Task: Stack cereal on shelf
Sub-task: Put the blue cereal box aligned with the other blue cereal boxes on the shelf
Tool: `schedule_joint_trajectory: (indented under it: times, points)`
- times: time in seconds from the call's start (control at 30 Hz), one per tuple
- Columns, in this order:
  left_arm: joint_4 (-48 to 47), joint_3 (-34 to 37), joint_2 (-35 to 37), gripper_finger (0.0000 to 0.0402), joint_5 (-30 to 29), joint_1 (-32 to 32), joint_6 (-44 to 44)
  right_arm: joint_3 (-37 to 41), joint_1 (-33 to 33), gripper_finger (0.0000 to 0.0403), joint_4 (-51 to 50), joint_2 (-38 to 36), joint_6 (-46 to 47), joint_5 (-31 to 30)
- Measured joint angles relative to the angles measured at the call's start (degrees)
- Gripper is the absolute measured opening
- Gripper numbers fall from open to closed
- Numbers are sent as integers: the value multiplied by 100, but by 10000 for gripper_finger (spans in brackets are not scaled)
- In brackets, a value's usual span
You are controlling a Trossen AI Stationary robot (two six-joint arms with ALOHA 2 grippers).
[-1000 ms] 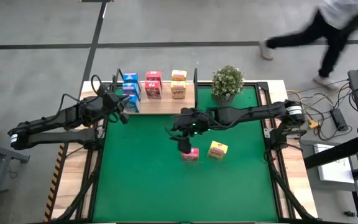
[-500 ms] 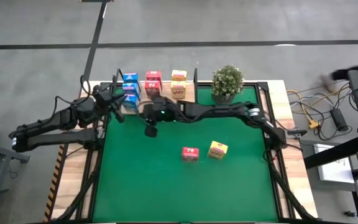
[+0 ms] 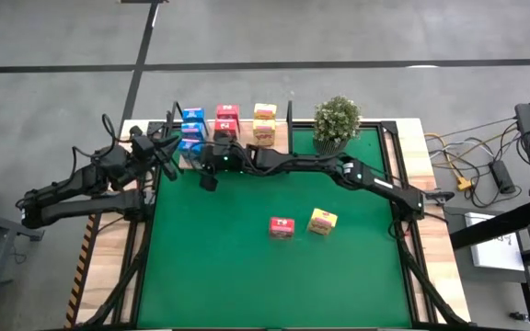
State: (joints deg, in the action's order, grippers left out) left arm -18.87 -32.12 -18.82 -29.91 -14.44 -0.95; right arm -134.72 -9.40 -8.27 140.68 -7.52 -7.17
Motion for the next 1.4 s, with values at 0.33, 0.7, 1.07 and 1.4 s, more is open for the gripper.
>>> schedule_joint_trajectory:
  times: [0.33,0.7,1.07,1.4]
  points:
    - [-2,2,-27,36,7,0,-2,2,-136,9,4,77,-5,-53]
    - [-2,2,-32,36,26,0,-2,7,-202,9,-2,77,-10,-42]
    - [-2,4,-32,36,22,0,-4,11,-206,9,-202,77,-150,-47]
    - [-2,7,-34,36,20,0,-4,11,-199,9,-223,77,-212,-46]
